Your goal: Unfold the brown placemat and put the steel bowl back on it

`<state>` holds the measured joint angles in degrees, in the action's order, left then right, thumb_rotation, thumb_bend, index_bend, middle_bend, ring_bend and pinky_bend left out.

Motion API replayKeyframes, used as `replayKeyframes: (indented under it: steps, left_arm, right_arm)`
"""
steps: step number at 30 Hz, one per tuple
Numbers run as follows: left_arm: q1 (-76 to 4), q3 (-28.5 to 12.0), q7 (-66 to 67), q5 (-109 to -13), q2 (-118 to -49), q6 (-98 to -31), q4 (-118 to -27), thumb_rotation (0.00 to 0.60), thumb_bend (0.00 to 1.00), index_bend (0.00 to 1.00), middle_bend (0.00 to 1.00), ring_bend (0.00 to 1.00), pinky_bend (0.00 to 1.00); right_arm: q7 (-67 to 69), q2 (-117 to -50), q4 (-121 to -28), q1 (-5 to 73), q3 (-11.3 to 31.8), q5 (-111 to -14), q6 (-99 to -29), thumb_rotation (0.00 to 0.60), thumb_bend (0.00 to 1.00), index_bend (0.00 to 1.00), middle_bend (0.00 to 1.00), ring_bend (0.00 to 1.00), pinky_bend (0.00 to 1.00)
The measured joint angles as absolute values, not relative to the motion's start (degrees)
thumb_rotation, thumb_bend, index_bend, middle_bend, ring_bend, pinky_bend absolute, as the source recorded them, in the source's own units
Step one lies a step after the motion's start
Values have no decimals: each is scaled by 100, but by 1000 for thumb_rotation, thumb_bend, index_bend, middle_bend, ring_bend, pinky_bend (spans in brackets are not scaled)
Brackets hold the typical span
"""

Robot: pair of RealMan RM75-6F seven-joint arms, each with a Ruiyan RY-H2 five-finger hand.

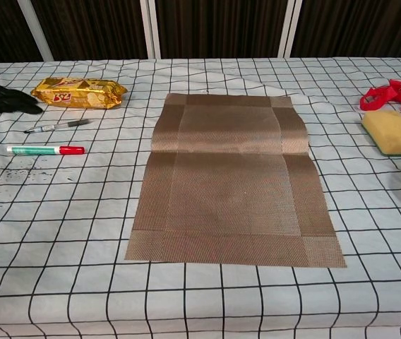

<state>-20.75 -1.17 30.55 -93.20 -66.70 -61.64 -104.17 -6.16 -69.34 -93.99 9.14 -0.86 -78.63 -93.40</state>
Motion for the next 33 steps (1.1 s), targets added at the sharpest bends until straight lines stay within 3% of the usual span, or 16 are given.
replayKeyframes:
  steps: [10, 33]
  left_arm:
    - [-3063, -268, 4152, -8843, -7867, -4734, -10009, 600, 77, 160, 50, 29, 79]
    - [-3460, -116, 4110, -8734, -9253, -4809, -8936, 600, 105, 186, 60, 29, 77]
  right_arm:
    - [-321, -6899, -9437, 841, 50, -7818, -9087, 600, 85, 33, 0, 0, 181]
    - [-213, -6866, -9514, 714, 308, -7771, -8855, 600, 91, 33, 0, 0, 181]
